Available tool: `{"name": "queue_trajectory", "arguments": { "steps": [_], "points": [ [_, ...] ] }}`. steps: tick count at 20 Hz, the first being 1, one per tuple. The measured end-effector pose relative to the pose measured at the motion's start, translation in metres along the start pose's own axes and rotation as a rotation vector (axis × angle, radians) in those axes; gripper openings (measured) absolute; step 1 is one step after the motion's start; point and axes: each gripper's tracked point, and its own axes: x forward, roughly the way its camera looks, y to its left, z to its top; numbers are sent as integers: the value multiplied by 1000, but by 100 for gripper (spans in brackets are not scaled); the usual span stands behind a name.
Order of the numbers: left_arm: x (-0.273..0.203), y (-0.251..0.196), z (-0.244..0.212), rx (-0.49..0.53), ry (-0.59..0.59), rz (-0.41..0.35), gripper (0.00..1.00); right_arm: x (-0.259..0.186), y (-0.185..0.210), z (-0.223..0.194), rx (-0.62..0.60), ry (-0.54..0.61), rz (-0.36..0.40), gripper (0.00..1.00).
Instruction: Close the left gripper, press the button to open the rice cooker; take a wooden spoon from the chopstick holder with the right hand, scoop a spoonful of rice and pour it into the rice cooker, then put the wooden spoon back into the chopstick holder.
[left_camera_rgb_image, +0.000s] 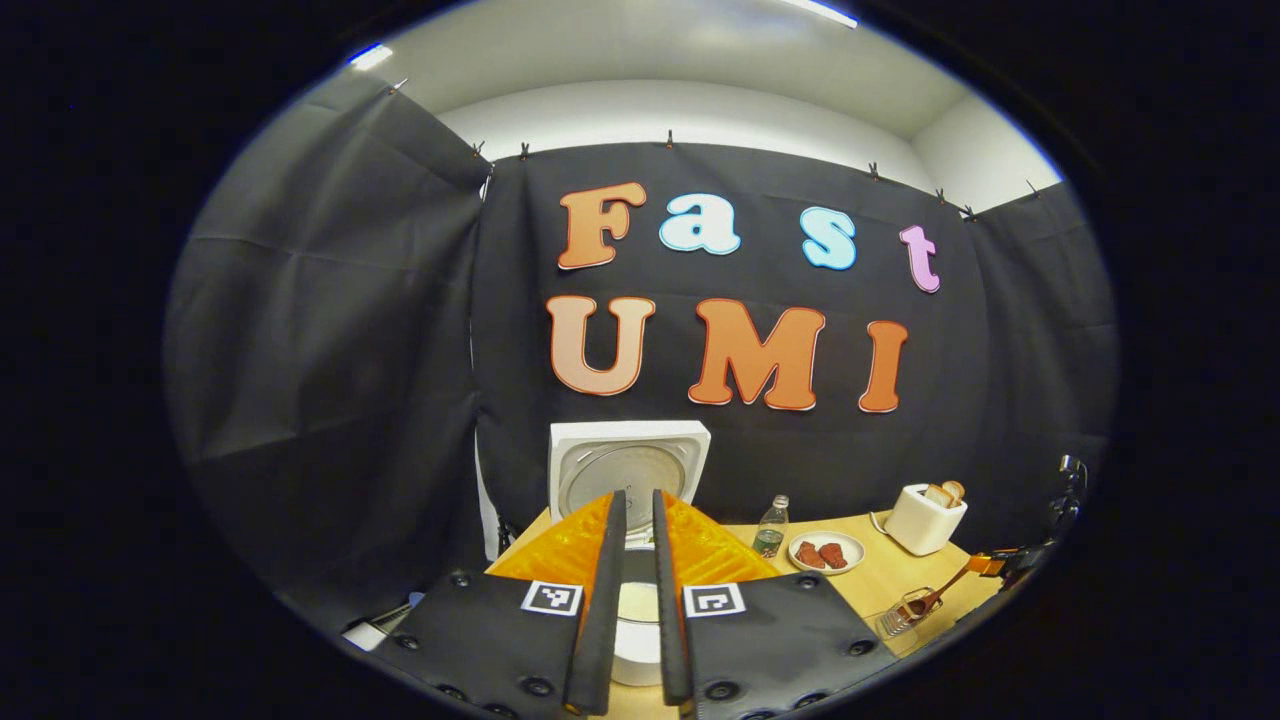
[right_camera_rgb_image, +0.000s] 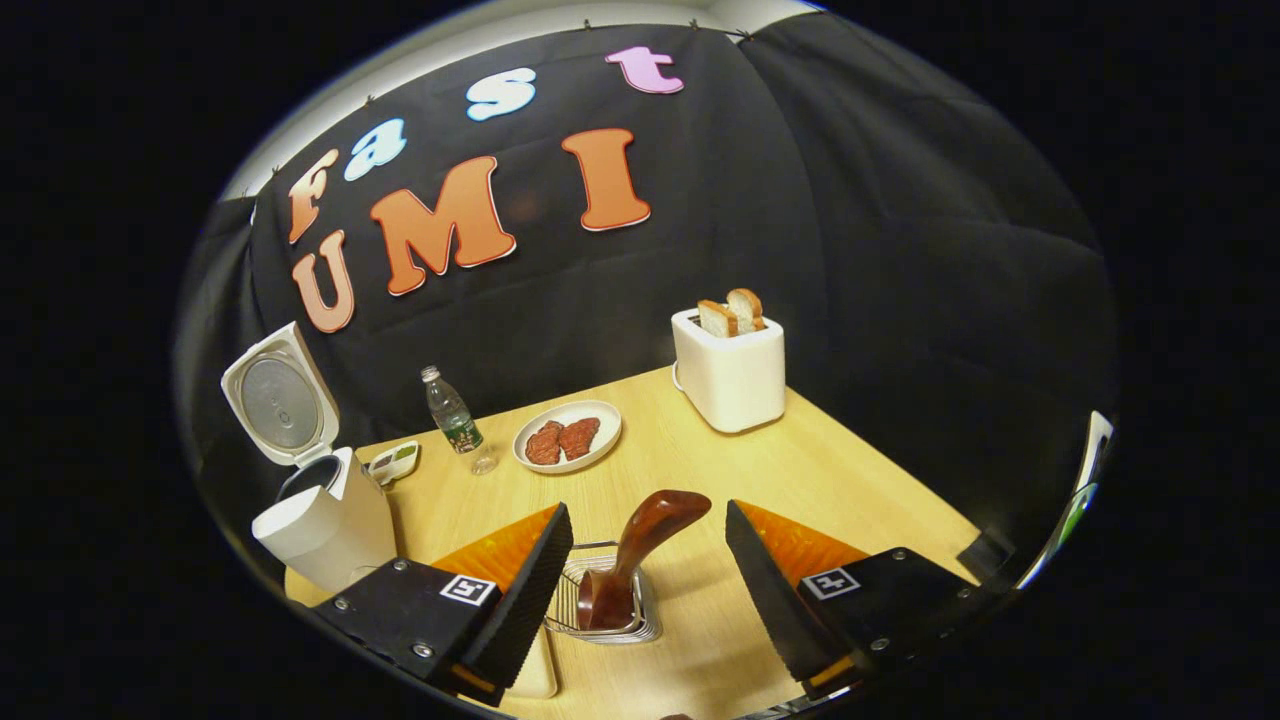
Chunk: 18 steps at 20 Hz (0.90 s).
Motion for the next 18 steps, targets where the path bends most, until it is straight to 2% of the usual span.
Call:
{"name": "queue_trajectory", "arguments": {
  "steps": [3, 6, 7, 10, 12, 14, 15, 17, 18],
  "points": [
    [-3, 7, -2, 17, 7, 16, 58, 17, 0, -2, 75, 20, 21, 95],
    [-4, 16, -3, 22, 9, 48, 58, 33, 3, -5, 122, 42, 30, 90],
    [-4, 20, -6, 26, 17, 55, 58, 37, 4, -6, 145, 51, 42, 83],
    [-1, 25, -20, 21, 59, 72, 58, 42, 9, -9, 234, 72, 81, 70],
    [-2, 28, -27, 12, 80, 78, 75, 38, 12, -10, 275, 72, 108, 46],
    [-2, 29, -29, 8, 85, 85, 75, 32, 20, -9, 308, 63, 146, 31],
    [-4, 30, -29, 10, 83, 90, 77, 31, 20, -8, 303, 55, 143, 25],
    [-6, 31, -25, 12, 74, 93, 95, 32, 21, -9, 270, 33, 130, 19],
    [-8, 31, -24, 14, 72, 93, 96, 30, 23, -6, 262, 25, 123, 16]
  ]
}}
